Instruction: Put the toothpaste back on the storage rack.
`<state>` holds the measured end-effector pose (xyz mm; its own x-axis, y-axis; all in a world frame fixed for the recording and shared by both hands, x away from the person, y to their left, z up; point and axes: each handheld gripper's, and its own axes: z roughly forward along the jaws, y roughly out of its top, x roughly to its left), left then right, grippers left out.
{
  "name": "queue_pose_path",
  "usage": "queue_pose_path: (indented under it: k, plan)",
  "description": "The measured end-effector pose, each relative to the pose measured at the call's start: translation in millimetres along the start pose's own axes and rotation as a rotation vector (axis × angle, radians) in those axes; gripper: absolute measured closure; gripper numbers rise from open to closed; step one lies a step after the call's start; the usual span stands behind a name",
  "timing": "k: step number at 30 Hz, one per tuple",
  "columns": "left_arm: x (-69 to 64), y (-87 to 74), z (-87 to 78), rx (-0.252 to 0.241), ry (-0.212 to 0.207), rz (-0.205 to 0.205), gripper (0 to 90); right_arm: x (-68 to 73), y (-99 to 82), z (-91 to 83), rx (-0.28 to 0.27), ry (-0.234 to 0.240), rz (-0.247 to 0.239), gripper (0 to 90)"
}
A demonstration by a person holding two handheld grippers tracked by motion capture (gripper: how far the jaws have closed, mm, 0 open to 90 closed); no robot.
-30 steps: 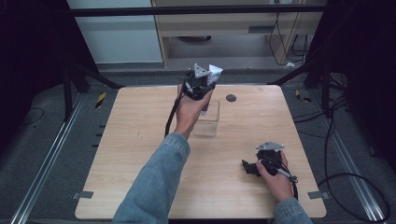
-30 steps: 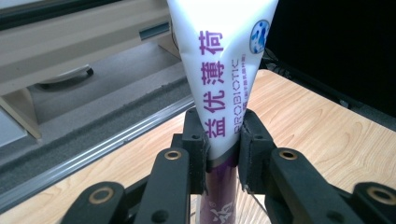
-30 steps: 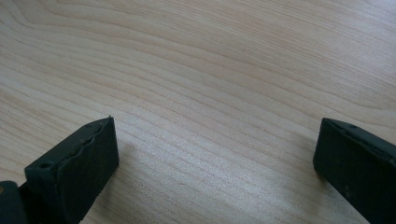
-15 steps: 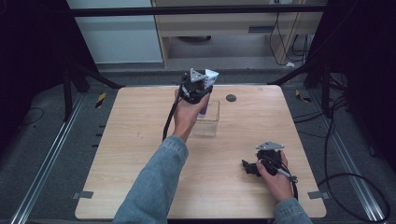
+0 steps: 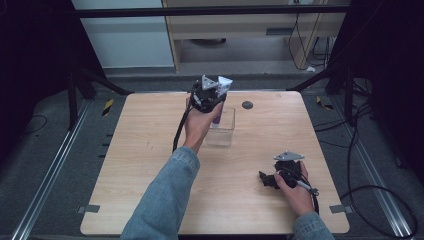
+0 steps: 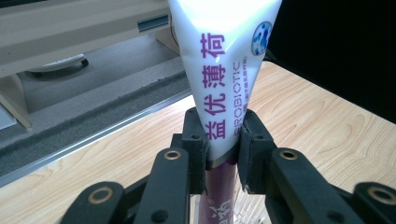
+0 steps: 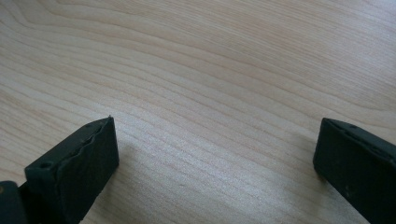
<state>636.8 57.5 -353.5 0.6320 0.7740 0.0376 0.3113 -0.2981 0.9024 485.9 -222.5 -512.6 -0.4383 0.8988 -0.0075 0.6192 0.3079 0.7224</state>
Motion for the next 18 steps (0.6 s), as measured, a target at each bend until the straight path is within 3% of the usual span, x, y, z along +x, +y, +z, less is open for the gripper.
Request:
queue_pose_path:
  k: [18]
  plan:
    - [0.2, -8.9, 1.0, 0.009, -0.014, -0.019, 74.9, 0.1, 0.0, 0.0, -0.001, 0.001, 0.001, 0.5]
